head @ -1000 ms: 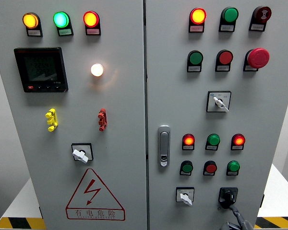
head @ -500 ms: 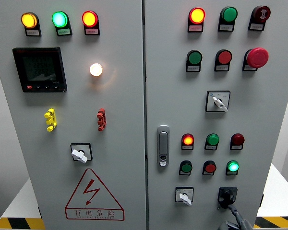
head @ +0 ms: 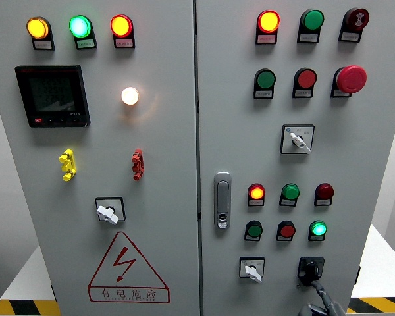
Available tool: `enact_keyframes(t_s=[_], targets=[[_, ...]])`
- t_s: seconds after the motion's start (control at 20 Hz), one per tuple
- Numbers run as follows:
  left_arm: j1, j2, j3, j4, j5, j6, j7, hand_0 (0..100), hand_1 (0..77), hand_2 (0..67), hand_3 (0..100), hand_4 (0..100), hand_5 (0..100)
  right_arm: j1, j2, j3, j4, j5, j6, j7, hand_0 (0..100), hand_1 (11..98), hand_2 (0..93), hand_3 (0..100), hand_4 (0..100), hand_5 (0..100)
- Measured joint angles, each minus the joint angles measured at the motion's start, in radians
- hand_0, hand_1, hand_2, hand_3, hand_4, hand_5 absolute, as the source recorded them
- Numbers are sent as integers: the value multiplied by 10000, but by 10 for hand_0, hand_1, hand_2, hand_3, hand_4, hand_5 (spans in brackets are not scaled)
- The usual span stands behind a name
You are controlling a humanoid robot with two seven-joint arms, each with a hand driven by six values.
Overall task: Trip black knob to open circuit
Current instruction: 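Grip the black knob with the right hand and twist it, then release the knob and lower the right hand away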
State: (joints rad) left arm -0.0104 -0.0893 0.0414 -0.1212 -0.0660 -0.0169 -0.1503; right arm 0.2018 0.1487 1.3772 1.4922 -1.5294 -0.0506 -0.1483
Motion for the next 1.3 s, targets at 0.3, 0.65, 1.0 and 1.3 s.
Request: enact_keyframes(t_s=[0.3,0.65,1.0,1.3], targets=[[3,2,0,0,0,0,0,0,30,130,213,65,15,-38,-10,-54,-86,-28,20,81,1000,783,16,842,906,1000],[-1,-3,0,0,0,0,0,0,29,130,213,65,15,-69,-21,89,-226,-33,6,83,1000,774,17,844,908,1000],[-1,0,0,0,0,0,0,0,29,130,213,66,15,-71,-116,338,-365,-33,2,108,1000,759,18,845,911,1000],[-2,3,0,0,0,0,0,0,30,130,213,66,15,-135,-235,501,-282,-16,-15,116,1000,745,18,852,911,1000]])
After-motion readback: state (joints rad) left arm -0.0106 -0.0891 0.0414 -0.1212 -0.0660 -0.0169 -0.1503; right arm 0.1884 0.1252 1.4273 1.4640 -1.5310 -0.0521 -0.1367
